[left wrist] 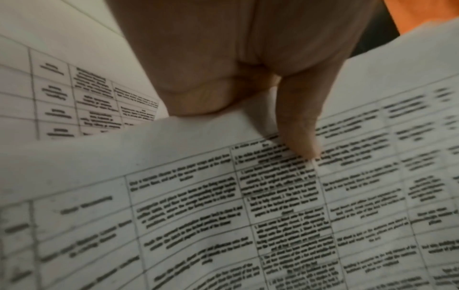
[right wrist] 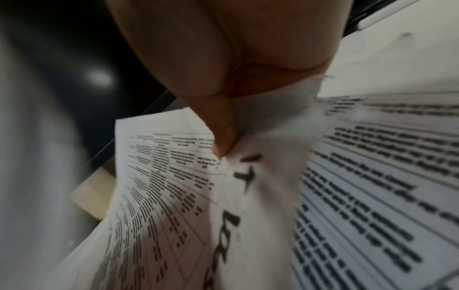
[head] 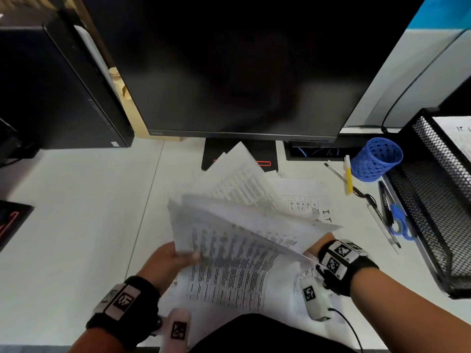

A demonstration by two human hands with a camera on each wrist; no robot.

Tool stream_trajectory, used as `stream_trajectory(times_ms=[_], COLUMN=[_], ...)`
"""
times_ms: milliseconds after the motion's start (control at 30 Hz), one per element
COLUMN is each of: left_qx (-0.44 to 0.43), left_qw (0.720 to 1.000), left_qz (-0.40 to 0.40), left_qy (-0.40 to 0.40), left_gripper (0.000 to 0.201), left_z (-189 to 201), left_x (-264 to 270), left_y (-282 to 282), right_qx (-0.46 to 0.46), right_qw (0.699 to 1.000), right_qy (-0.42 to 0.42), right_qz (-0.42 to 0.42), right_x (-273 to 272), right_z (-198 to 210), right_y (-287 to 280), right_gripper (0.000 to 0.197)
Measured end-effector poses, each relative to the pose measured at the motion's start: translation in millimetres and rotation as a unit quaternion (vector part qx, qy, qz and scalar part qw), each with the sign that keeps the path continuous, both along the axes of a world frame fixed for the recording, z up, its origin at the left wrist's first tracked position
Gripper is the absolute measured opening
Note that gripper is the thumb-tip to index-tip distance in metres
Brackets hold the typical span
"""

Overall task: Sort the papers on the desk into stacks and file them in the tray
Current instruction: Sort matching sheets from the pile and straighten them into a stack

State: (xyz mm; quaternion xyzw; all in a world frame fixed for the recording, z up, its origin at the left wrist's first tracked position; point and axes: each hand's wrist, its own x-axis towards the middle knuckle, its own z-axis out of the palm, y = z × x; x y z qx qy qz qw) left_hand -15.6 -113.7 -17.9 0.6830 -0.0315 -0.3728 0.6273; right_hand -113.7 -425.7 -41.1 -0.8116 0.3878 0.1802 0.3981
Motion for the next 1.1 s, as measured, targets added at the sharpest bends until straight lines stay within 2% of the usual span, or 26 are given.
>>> stream_trajectory(times_ms=[33, 67, 100, 133, 233, 333, 400, 433, 500, 600, 633, 667, 733, 767, 867, 933, 1000, 1033, 1100], left_qx=[-0.016, -0.034, -0.052, -0.058, -0.057, -0.068, -0.026, 0.002, 0.043, 0.106, 0.132, 0.156, 0.187, 0.174, 0.092, 0.044, 0.029, 0.021, 0.009], left_qw=[0.999, 0.995, 0.989, 0.983, 0.974, 0.974, 0.974, 0.969, 0.958, 0.961, 0.965, 0.966, 0.966, 0.97, 0.989, 0.997, 0.999, 0.999, 1.0], left_qz=[0.039, 0.086, 0.132, 0.169, 0.22, 0.216, 0.226, 0.243, 0.274, 0.24, 0.208, 0.173, 0.116, 0.111, 0.103, 0.068, 0.029, 0.014, -0.013], left_qy=[0.011, 0.025, 0.034, 0.034, 0.013, 0.012, -0.019, -0.04, -0.068, -0.084, -0.092, -0.109, -0.137, -0.13, -0.049, 0.005, 0.026, 0.029, 0.014], left_gripper=[0.078, 0.068, 0.052, 0.039, 0.02, 0.025, 0.025, 0.03, 0.052, 0.08, 0.079, 0.065, 0.021, 0.012, 0.012, 0.032, 0.052, 0.047, 0.019], left_z=[1, 2, 4, 5, 7, 6, -2, -8, -18, -26, -29, -33, -28, -25, -15, -12, -11, -10, -4], left_x=[3, 7, 10, 14, 21, 23, 25, 27, 29, 28, 27, 26, 21, 19, 13, 9, 6, 4, -1], left_y=[-1, -2, -3, -5, -13, -24, -29, -28, -23, -16, -13, -10, -10, -11, -13, -12, -11, -11, -10], right_qx=[0.02, 0.051, 0.069, 0.096, 0.115, 0.164, 0.162, 0.157, 0.132, -0.016, -0.053, -0.082, -0.125, -0.132, -0.134, -0.123, -0.096, -0.082, -0.059], right_qw=[0.999, 0.995, 0.991, 0.98, 0.976, 0.973, 0.979, 0.981, 0.984, 0.989, 0.985, 0.983, 0.981, 0.98, 0.979, 0.979, 0.976, 0.973, 0.969], right_qy=[0.006, -0.042, -0.07, -0.114, -0.119, -0.137, -0.122, -0.115, -0.12, -0.094, -0.075, -0.045, 0.018, 0.034, 0.042, 0.024, -0.008, -0.029, -0.062], right_qz=[-0.03, -0.075, -0.087, -0.134, -0.138, -0.088, -0.029, -0.005, -0.018, -0.117, -0.148, -0.158, -0.145, -0.145, -0.147, -0.161, -0.198, -0.214, -0.231], right_x=[0, -4, -7, -10, -17, -21, -22, -23, -24, -26, -27, -28, -28, -28, -28, -28, -29, -29, -30], right_z=[1, -2, 2, 3, -4, -1, 0, -1, -2, -2, -4, -4, -7, -8, -7, -7, -7, -7, -4], right_y=[-4, -9, -7, -9, -9, 8, 21, 25, 25, 1, -9, -17, -27, -29, -29, -29, -30, -30, -28], right_gripper=[0.01, 0.019, 0.016, 0.008, 0.005, 0.011, 0.011, 0.009, 0.017, 0.034, 0.042, 0.051, 0.064, 0.068, 0.068, 0.066, 0.065, 0.065, 0.06])
